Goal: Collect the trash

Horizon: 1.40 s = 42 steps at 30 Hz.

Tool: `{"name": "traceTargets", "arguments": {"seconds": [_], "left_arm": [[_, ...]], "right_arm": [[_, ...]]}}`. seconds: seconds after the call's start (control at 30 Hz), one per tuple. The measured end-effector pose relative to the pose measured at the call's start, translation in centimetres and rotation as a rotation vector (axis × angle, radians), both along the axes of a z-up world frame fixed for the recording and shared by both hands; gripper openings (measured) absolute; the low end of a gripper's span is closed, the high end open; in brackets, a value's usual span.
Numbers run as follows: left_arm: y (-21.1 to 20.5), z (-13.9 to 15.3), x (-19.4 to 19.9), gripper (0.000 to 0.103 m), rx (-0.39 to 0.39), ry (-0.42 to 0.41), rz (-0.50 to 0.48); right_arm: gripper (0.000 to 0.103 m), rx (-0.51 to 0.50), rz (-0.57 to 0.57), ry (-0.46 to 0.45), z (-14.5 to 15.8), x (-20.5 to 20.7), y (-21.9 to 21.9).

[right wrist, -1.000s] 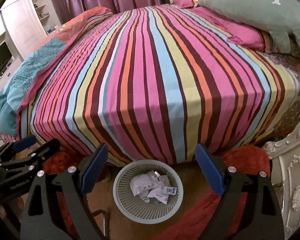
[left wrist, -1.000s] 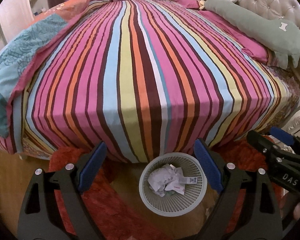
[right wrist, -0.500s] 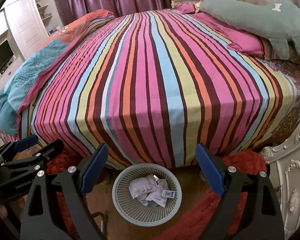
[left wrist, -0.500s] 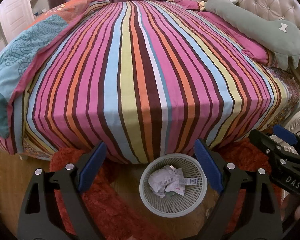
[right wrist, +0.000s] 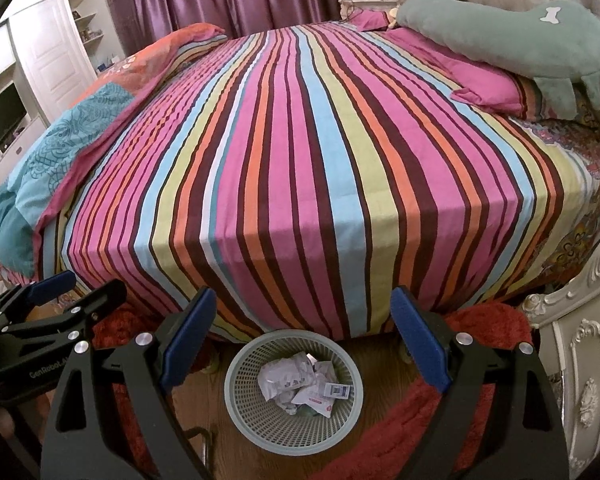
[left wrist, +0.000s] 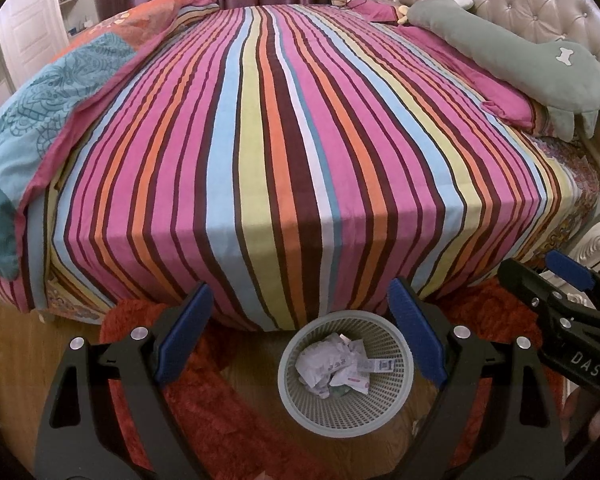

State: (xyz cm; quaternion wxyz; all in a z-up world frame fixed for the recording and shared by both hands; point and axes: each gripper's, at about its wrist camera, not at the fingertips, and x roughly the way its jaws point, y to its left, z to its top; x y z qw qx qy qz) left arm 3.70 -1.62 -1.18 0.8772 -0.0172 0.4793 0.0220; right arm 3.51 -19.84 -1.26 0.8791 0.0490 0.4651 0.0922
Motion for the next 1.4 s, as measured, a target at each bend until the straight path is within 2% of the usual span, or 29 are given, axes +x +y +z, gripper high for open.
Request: {"name": "traceTargets", "arguments": {"seconds": [0.43, 0.6, 0.93, 1.03, 1.2, 1.4], "left_arm": [[0.1, 0.2, -0.1, 0.087, 0.007, -0.025, -0.008], [0.1, 0.5, -0.2, 0.087, -0.024, -0.045, -0.022], [0.1, 0.9, -0.4, 0.087, -0.025, -0.080, -0.031], [-0.3, 1.1, -0.4, 0.087, 0.004, -0.085, -0.033], [-1.4, 1.4, -0.8, 0.087, 0.119, -0.130, -0.014], [-0.9, 1.9, -1.0, 0.087, 0.093, -0.165, -0.014]], "right_arm": [[0.084, 0.004, -0.011, -0.012, 0.2, 0.0, 0.1], [0.084, 0.000, -0.010, -0.020, 0.3, -0.1, 0.1], [0.084, 0.008, -0.014, -0.020, 0.3, 0.0, 0.1], [0.084, 0.006, -0.014, -0.021, 0.3, 0.0, 0.0], [0.084, 0.007, -0.013, -0.021, 0.3, 0.0, 0.0], [0.084, 0.012, -0.019, -0.017, 0.3, 0.0, 0.1]]}}
